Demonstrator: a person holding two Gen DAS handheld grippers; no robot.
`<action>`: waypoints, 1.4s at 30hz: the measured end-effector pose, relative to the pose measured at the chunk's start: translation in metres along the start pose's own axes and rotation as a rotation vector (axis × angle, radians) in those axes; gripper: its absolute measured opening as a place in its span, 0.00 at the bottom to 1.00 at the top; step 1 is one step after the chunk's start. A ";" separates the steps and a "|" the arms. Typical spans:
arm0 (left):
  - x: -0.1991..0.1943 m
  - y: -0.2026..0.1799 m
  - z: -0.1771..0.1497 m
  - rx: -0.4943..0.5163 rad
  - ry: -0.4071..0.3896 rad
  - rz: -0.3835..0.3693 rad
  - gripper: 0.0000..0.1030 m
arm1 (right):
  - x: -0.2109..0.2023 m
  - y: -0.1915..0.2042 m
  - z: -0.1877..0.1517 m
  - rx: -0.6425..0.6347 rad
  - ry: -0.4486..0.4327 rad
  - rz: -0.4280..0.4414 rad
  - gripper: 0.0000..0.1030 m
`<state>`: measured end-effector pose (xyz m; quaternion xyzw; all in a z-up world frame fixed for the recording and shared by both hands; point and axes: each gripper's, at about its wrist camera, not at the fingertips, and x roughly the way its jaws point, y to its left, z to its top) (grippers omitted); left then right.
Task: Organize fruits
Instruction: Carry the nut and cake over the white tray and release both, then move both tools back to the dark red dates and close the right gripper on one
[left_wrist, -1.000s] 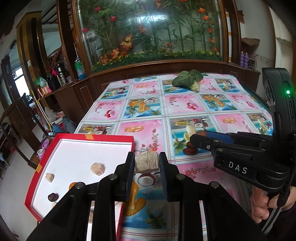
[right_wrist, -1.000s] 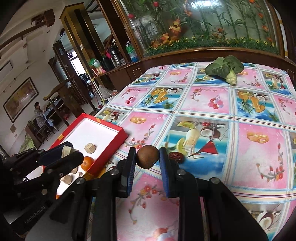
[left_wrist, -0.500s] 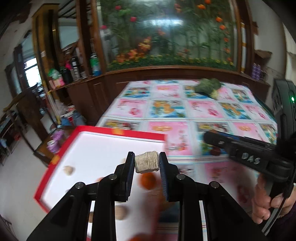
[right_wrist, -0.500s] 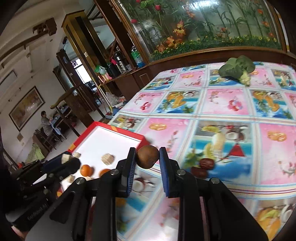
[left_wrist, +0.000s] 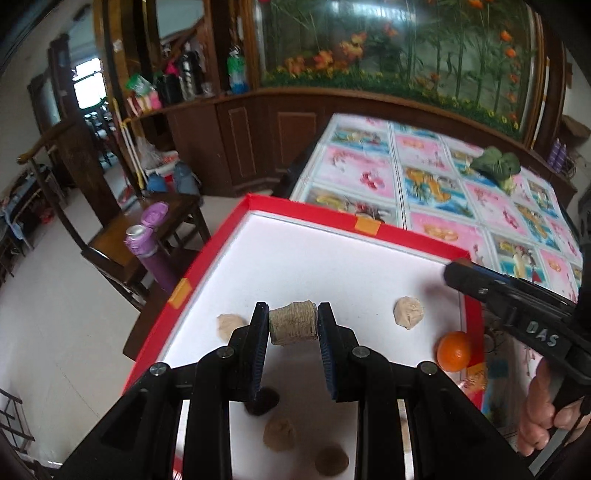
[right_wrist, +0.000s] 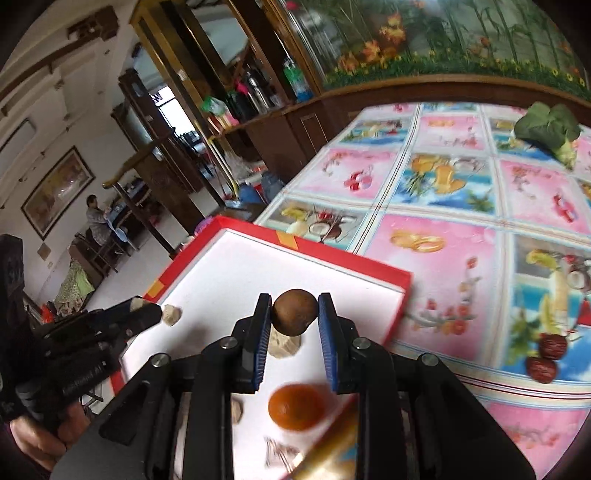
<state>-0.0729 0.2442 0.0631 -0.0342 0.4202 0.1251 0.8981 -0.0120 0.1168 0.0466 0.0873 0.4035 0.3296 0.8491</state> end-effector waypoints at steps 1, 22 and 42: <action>0.005 -0.001 0.001 0.008 0.016 -0.007 0.25 | 0.007 0.000 0.001 0.002 0.015 -0.016 0.27; 0.038 -0.009 0.002 0.031 0.127 0.098 0.38 | 0.018 -0.001 -0.001 -0.068 0.083 -0.042 0.50; -0.039 -0.147 -0.012 0.254 -0.030 -0.114 0.59 | -0.087 -0.162 -0.005 -0.128 0.082 -0.154 0.42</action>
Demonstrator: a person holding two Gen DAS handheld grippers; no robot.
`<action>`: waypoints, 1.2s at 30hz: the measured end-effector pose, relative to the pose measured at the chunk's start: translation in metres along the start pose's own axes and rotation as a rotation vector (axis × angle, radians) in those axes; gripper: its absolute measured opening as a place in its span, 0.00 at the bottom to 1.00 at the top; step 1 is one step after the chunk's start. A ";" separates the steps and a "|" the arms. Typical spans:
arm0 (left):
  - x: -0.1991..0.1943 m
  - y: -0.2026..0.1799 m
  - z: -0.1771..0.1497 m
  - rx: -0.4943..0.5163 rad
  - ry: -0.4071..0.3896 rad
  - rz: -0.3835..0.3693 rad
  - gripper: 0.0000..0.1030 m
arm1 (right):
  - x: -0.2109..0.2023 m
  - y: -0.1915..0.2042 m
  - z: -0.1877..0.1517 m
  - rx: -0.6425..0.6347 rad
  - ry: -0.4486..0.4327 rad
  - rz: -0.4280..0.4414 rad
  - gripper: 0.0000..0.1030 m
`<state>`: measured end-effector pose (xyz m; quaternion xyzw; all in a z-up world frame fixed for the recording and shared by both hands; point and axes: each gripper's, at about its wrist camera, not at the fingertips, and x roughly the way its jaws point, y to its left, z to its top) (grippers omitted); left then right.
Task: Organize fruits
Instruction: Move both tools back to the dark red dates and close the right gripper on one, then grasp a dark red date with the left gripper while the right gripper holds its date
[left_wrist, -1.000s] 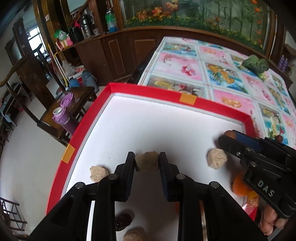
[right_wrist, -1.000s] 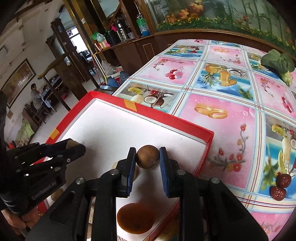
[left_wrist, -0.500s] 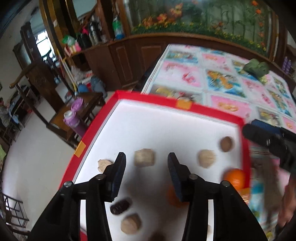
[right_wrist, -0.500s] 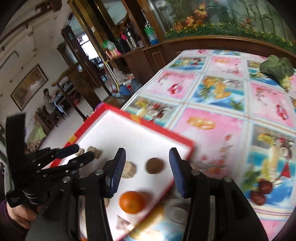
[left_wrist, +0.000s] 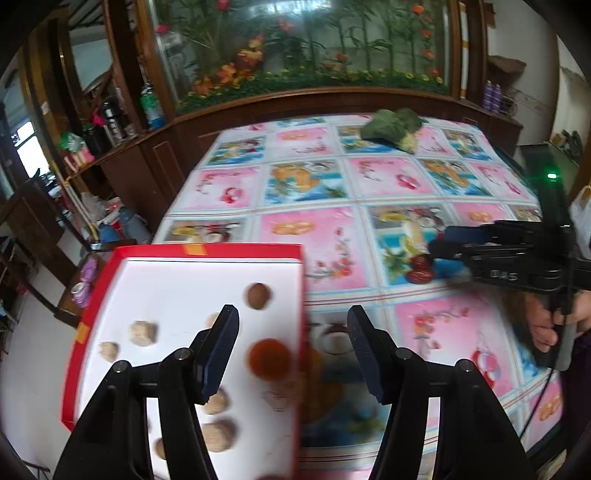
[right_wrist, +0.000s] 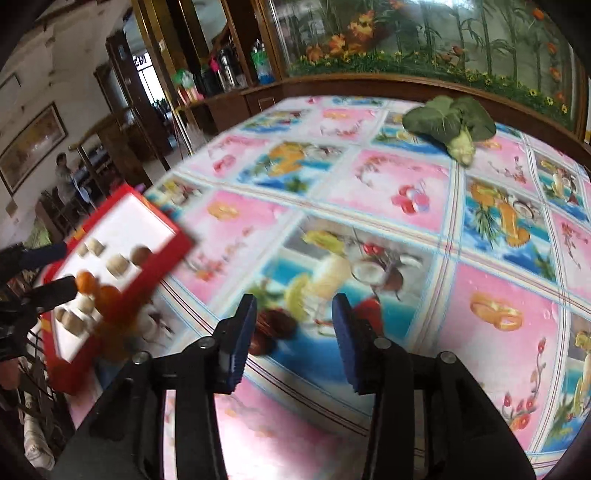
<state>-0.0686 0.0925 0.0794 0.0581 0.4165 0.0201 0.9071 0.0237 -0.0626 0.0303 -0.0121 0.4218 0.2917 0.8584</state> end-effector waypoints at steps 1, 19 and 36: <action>0.000 -0.005 -0.001 0.006 0.002 -0.005 0.59 | 0.002 -0.002 -0.002 0.000 0.010 0.008 0.39; 0.001 -0.021 -0.007 0.009 0.021 -0.040 0.59 | 0.018 0.029 -0.010 -0.049 0.064 0.068 0.35; -0.002 -0.048 -0.002 0.059 0.036 -0.064 0.59 | 0.022 0.019 -0.003 0.013 0.122 -0.013 0.19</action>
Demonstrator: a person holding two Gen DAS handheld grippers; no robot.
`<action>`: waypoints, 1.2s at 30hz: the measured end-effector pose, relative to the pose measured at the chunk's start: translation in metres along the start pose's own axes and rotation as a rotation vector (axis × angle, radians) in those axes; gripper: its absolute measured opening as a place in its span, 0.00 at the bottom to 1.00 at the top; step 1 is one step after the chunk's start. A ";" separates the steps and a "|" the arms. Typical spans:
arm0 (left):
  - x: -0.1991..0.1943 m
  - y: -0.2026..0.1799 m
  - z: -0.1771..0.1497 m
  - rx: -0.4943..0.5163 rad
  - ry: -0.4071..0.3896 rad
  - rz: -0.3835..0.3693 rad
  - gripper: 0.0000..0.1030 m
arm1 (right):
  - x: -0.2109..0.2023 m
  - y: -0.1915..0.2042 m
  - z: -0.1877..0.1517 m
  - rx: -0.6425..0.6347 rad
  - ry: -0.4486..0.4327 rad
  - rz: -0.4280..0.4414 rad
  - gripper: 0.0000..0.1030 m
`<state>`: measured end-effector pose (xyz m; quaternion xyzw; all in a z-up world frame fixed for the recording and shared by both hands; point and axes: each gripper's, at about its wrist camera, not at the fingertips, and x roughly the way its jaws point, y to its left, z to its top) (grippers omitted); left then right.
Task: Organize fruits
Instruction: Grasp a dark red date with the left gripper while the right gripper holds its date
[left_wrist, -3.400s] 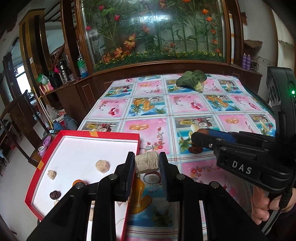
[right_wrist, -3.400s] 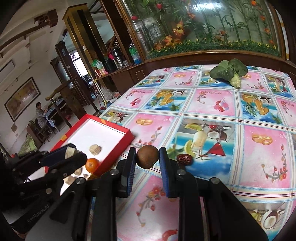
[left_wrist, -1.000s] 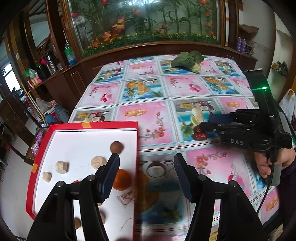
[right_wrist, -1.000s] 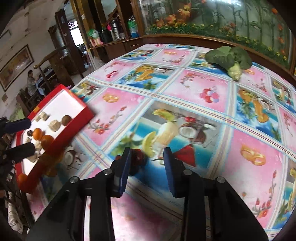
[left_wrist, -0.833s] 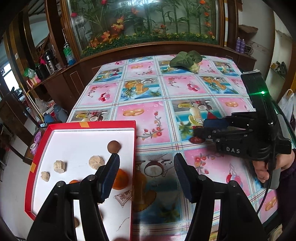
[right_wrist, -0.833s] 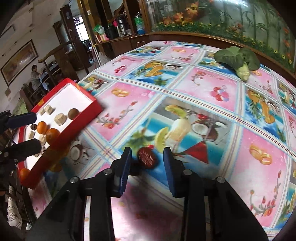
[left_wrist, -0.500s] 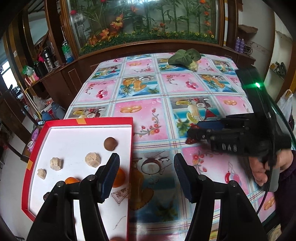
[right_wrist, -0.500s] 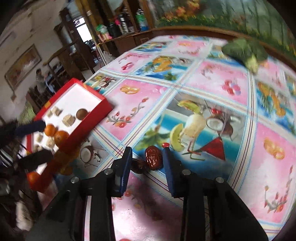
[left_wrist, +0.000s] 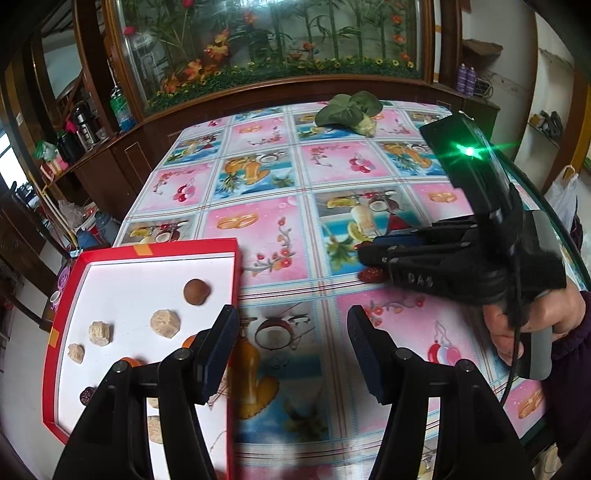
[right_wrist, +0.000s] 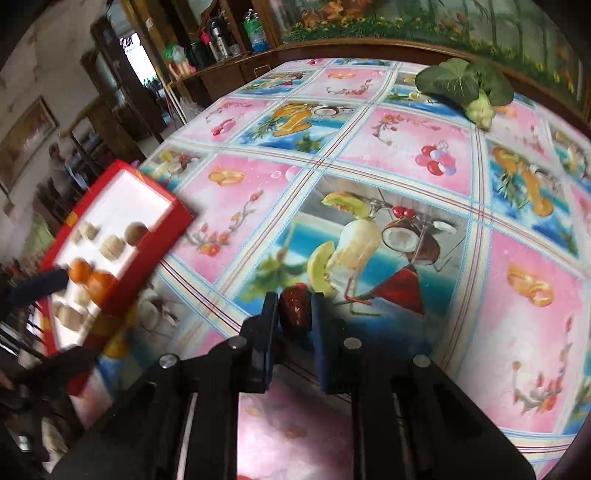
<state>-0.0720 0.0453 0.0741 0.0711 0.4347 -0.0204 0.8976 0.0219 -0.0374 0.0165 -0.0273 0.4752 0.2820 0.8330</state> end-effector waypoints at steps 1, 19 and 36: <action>0.000 -0.002 0.000 0.003 0.002 -0.001 0.59 | -0.001 0.002 -0.001 -0.018 0.000 -0.014 0.19; 0.057 -0.060 0.022 0.131 0.060 -0.087 0.59 | -0.022 -0.069 -0.008 0.207 0.056 0.031 0.19; 0.081 -0.069 0.023 0.190 0.090 -0.199 0.27 | -0.020 -0.066 -0.007 0.192 0.056 0.027 0.19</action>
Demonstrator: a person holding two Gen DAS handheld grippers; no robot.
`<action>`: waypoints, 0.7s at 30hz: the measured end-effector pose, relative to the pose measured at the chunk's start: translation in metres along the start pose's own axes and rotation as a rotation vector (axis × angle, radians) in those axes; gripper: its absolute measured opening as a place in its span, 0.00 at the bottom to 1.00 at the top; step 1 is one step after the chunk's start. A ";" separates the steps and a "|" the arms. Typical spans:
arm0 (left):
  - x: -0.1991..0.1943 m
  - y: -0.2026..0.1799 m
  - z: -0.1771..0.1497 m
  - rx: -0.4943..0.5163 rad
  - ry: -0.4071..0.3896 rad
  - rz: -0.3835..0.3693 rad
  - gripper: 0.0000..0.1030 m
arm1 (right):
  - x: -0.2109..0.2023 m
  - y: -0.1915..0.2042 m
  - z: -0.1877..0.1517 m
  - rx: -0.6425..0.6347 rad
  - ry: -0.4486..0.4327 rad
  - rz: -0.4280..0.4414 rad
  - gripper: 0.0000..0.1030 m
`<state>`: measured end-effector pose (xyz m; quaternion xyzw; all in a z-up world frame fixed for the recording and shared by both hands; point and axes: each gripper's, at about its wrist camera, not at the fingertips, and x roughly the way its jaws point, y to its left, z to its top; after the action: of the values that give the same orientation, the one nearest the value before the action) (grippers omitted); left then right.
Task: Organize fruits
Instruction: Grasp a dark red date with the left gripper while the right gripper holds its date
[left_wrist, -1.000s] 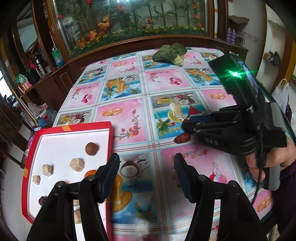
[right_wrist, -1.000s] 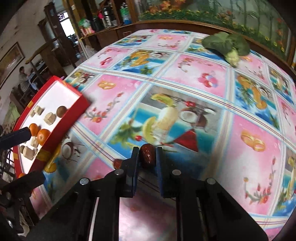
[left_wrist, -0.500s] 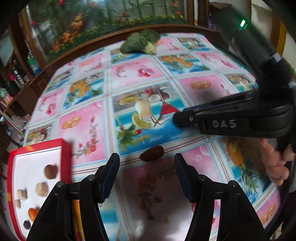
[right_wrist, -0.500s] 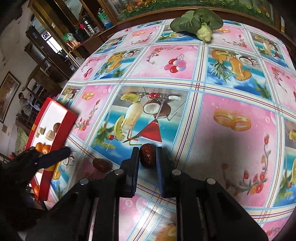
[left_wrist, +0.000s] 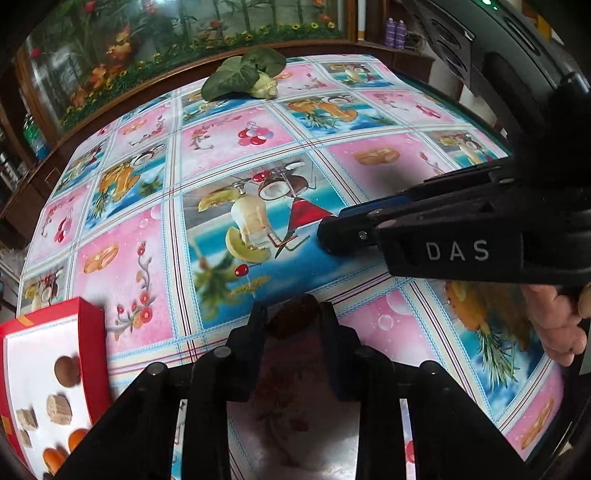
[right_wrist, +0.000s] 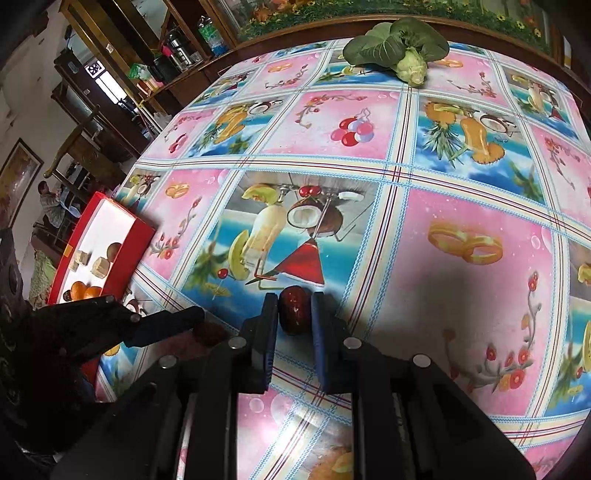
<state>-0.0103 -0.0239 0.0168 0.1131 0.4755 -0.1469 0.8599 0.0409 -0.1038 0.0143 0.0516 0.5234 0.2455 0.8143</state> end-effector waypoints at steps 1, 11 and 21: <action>0.000 0.000 0.000 -0.010 -0.001 0.005 0.27 | 0.000 0.001 0.000 -0.002 0.001 -0.006 0.19; -0.050 0.008 -0.014 -0.142 -0.148 0.142 0.27 | -0.003 0.035 -0.009 -0.079 -0.033 0.002 0.19; -0.100 0.030 -0.041 -0.235 -0.257 0.245 0.27 | -0.022 0.099 -0.035 -0.270 -0.204 -0.113 0.19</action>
<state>-0.0818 0.0325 0.0824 0.0494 0.3586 0.0021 0.9322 -0.0310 -0.0334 0.0504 -0.0633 0.4023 0.2610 0.8752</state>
